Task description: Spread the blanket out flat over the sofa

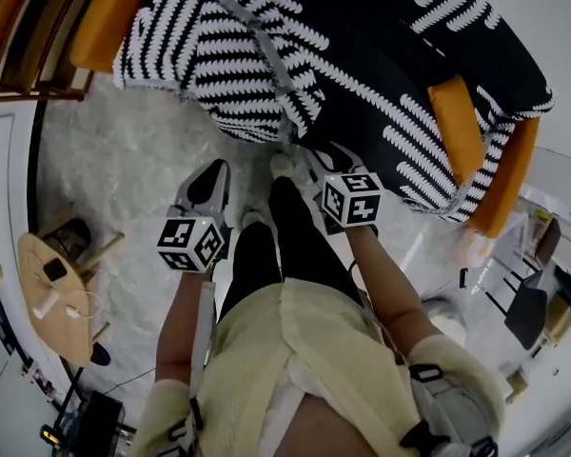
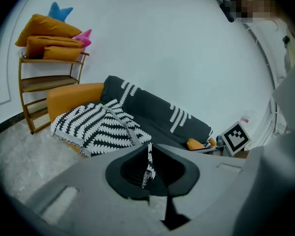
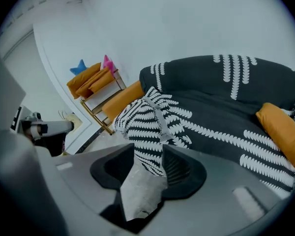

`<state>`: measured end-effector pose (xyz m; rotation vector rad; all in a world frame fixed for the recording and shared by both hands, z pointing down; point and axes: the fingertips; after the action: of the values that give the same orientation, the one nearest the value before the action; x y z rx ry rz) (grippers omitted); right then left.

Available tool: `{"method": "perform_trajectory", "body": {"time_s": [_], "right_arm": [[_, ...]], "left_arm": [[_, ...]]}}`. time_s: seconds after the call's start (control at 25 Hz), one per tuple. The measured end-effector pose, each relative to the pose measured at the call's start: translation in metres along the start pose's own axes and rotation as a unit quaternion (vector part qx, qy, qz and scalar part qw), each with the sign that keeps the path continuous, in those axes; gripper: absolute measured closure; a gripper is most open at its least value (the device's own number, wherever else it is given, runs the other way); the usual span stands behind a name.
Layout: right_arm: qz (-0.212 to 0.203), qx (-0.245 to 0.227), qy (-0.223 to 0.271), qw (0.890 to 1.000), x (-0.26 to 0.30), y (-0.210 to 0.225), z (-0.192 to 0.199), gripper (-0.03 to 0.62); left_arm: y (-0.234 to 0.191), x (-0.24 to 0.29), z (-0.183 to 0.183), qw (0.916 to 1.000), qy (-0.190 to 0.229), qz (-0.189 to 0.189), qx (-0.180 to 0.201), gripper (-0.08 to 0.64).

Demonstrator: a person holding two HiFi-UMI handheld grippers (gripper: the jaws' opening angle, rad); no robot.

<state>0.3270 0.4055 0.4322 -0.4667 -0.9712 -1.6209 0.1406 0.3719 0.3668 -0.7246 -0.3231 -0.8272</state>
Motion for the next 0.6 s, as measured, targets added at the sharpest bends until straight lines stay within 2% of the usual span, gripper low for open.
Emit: {"method": "perform_trajectory", "body": {"time_s": [0.24, 0.6], "right_arm": [[0.009, 0.015, -0.019, 1.0, 0.038, 0.04, 0.001, 0.41], [0.018, 0.03, -0.05, 0.998, 0.09, 0.075, 0.008, 0.409]], "left_arm": [[-0.006, 0.039, 0.006, 0.9997, -0.022, -0.011, 0.002, 0.534], [-0.027, 0.079, 0.02, 0.9981, -0.05, -0.033, -0.009, 0.534]]}}
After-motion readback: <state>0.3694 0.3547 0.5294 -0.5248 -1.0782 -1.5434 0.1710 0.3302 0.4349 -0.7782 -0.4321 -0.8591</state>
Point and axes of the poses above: the fingertips, and each gripper's own axes: x forward along the fingers, y to its right, z out of its underside, and after that the axes turned 1 degree about y, right-handed
